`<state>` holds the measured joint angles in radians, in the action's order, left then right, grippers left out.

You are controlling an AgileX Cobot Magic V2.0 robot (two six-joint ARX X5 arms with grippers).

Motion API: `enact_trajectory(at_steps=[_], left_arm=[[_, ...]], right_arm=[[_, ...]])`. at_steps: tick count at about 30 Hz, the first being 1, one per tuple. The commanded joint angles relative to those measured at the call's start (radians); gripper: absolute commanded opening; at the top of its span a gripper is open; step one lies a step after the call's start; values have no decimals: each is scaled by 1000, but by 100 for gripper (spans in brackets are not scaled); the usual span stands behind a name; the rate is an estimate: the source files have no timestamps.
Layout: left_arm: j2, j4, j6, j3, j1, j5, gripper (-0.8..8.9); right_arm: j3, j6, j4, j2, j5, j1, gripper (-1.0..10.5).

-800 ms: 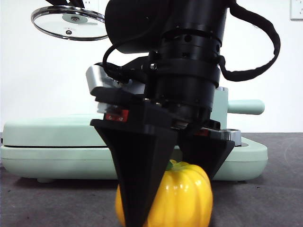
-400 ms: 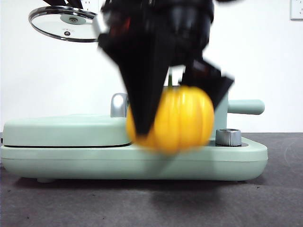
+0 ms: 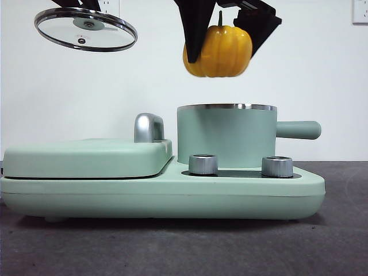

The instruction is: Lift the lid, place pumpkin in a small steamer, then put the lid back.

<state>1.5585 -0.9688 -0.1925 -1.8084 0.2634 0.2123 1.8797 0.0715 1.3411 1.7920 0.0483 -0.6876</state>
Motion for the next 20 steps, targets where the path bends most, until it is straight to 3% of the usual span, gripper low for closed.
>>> enact_trajectory(at_steps=[1,8,20], left_arm=[[-2,26,-12,-34,0,6,15],[-2,24,-11,-34,0,6,15],[-2,25,-11,-34,0,6,15]], right_arm=[[103,-35,73,85,-8,39,280],[239,-41,73,228,-4,129,280],[245,-52,67,362,-1,163,280]])
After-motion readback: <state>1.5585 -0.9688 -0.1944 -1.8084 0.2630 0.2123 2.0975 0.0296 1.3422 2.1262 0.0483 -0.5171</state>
